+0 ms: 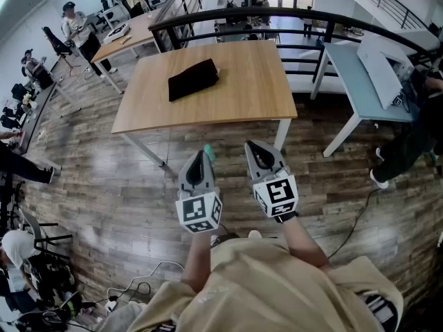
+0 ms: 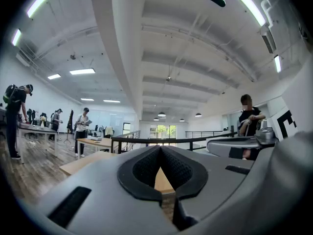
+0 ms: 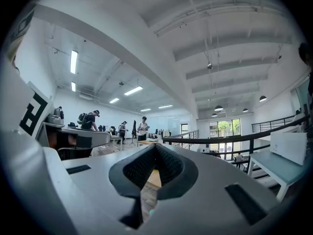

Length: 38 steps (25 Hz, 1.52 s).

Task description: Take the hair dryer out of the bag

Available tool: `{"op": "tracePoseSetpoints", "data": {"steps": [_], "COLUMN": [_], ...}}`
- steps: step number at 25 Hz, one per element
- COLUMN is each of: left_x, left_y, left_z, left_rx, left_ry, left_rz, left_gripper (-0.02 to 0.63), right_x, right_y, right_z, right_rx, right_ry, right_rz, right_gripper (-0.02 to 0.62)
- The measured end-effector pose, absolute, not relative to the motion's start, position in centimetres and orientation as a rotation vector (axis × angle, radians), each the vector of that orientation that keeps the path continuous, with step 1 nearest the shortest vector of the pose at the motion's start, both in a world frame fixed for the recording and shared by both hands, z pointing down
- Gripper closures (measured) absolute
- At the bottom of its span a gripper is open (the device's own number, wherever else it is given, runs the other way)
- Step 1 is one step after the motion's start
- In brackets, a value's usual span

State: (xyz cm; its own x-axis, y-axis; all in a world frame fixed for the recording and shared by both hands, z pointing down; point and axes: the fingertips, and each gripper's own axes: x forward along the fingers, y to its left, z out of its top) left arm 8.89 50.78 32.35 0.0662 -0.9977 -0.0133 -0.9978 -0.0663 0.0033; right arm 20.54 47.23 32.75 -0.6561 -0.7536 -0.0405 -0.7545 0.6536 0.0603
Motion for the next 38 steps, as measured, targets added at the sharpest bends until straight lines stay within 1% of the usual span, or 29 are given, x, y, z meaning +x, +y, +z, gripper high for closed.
{"op": "tracePoseSetpoints", "data": {"steps": [5, 9, 16, 23, 29, 33, 38], "left_x": [10.3, 10.4, 10.4, 5.7, 1.8, -1.3, -6.4], "left_y": [49.6, 48.8, 46.1, 39.3, 28.8, 21.8, 13.9], "left_z": [33.3, 33.6, 34.3, 35.9, 36.6, 35.6, 34.9], "left_rx": [-2.258, -2.26, -2.262, -2.287, -2.345, -2.368, -2.382], "left_ry": [2.127, 2.123, 2.129, 2.157, 2.146, 2.125, 2.104], "left_rz": [-0.021, -0.036, -0.05, -0.042, 0.01, 0.015, 0.013], "left_gripper": [0.594, 0.594, 0.594, 0.594, 0.594, 0.594, 0.594], "right_x": [22.1, 22.8, 21.1, 15.5, 10.8, 7.3, 1.6], "right_y": [45.6, 44.5, 41.6, 35.7, 26.3, 19.9, 12.1], "right_z": [32.7, 33.6, 35.4, 37.2, 37.5, 36.4, 35.5], "right_rx": [-1.301, -1.314, -1.193, -1.148, -1.189, -1.182, -1.17], "right_ry": [2.83, 2.808, 2.871, 2.922, 2.958, 2.962, 2.956], "right_rz": [0.109, 0.039, -0.073, -0.103, -0.055, -0.056, -0.06], "right_gripper": [0.583, 0.583, 0.583, 0.583, 0.583, 0.583, 0.583]}}
